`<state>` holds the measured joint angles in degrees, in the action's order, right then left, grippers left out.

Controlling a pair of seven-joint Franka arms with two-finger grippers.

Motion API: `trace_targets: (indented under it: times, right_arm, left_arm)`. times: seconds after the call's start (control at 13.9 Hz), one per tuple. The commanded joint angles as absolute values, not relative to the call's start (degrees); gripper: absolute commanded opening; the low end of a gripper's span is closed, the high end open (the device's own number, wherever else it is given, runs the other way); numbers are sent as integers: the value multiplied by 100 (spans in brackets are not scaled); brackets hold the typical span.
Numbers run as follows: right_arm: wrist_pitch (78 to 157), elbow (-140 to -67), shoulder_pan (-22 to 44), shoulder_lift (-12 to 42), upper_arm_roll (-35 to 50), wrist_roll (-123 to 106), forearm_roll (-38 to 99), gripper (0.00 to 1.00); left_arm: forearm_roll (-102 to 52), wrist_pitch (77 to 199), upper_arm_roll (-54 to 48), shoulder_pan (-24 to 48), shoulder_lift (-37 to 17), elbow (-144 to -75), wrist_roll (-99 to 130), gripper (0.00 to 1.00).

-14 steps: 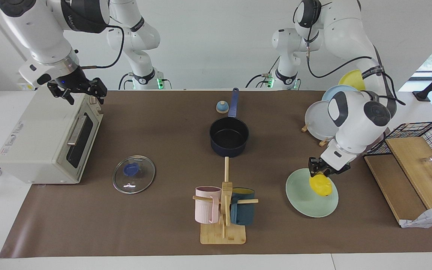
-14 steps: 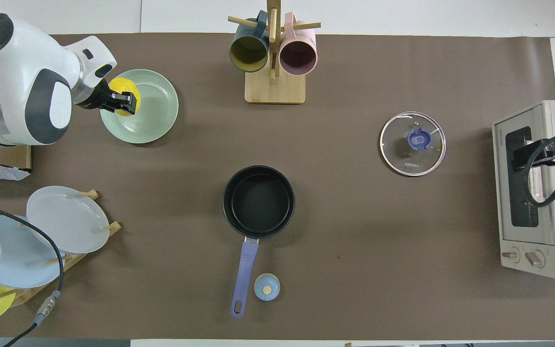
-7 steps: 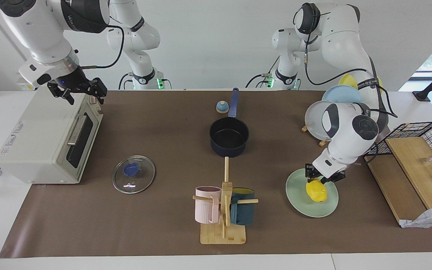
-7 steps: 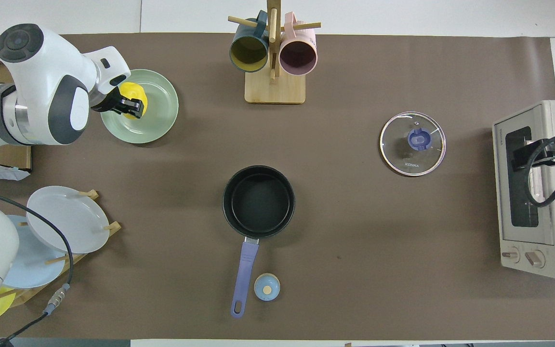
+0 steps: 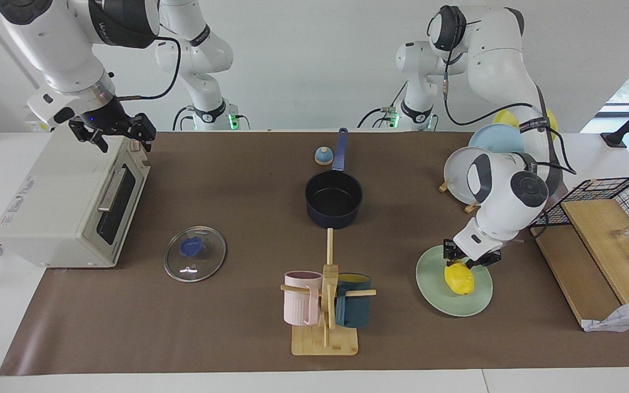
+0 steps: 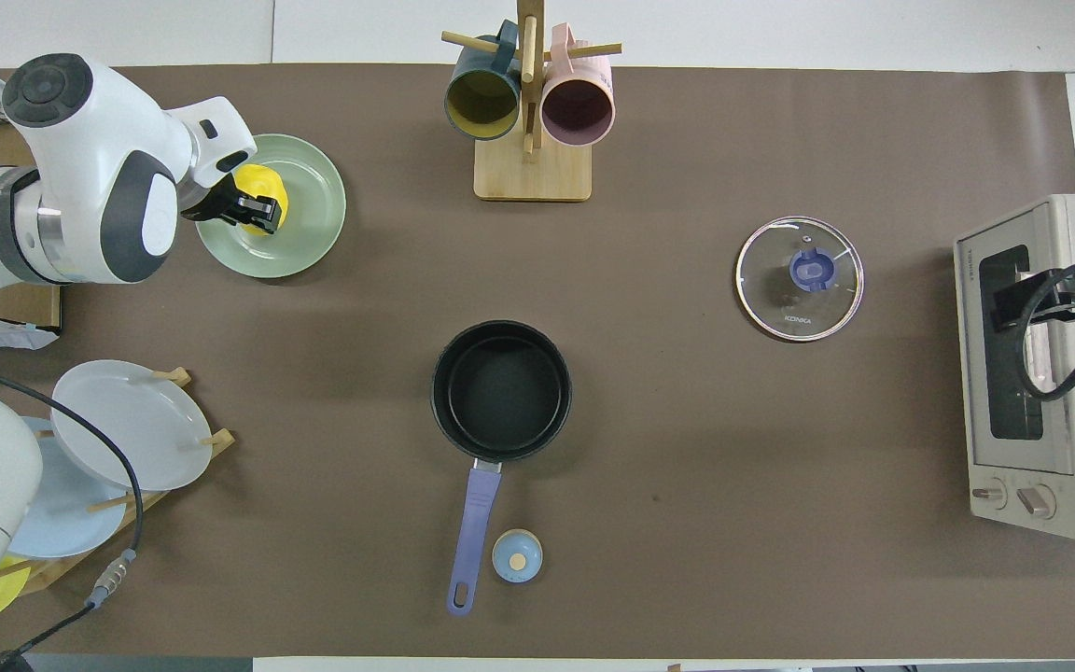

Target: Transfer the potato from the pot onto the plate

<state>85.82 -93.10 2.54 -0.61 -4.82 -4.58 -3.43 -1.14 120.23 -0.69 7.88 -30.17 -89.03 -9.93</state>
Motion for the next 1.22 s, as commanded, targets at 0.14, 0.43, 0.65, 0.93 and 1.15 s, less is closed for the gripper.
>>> trace_targets:
  times: [0.14,0.43,0.65,0.93,1.15]
  right_arm:
    - [8684,-9448,158,-176,-439,-554,-272,100]
    - [8684,-9448,158,-176,-439,-554,-272,100]
    - [8684,-9448,158,-176,-439,-554,-272,100]
    - [8684,-9448,158,-176,-439,-554,-272,100]
    - [8684,-9448,158,-176,-439,-554,-272,100]
  left_arm:
    - [-61,12033,-79,537,-2883,-8878,-1020,100]
    - [-79,11419,-9,361,-2147,-8763,-897,100]
    - [-36,10813,166,360,-1365,-8736,-152,100]
    - [-18,9671,228,360,-442,-8763,-79,100]
    - [-18,8582,220,378,-28,-8859,-88,100]
